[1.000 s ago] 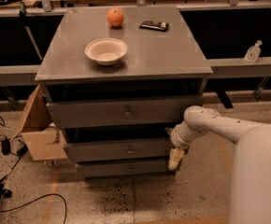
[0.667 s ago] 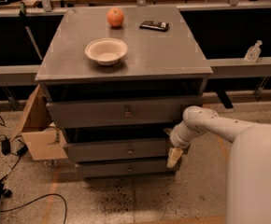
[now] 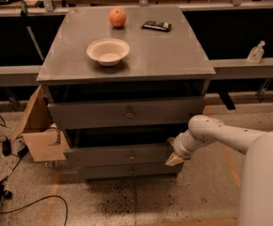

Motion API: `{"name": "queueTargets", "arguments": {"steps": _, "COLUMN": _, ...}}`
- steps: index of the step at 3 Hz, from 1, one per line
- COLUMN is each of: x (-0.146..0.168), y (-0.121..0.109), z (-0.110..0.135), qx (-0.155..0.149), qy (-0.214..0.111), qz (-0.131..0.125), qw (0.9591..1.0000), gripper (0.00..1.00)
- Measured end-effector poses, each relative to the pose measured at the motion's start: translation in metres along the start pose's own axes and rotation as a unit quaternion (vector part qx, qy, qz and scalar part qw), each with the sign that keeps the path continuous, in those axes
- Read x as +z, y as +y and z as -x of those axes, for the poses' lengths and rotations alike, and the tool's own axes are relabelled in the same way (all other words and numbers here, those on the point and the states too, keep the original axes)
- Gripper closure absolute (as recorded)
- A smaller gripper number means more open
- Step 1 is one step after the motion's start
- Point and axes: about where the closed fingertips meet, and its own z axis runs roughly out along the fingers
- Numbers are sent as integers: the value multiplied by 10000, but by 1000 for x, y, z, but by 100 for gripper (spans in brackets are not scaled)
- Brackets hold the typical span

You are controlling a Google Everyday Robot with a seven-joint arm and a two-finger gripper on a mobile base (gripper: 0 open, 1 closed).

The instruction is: Open middle drawer

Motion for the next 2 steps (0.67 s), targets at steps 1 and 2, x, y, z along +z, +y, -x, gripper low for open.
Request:
{"name": "queueTargets", "arguments": {"steps": 1, "x": -4, "y": 0, "z": 2, "qx": 0, "qy": 0, "qz": 0, "qw": 10000, "gripper": 80}}
{"name": "queueTargets", "arguments": {"steps": 2, "x": -9, "y": -1, "z": 4, "qx": 1, "qy": -1, "qz": -1, "qw": 10000, "gripper": 100}}
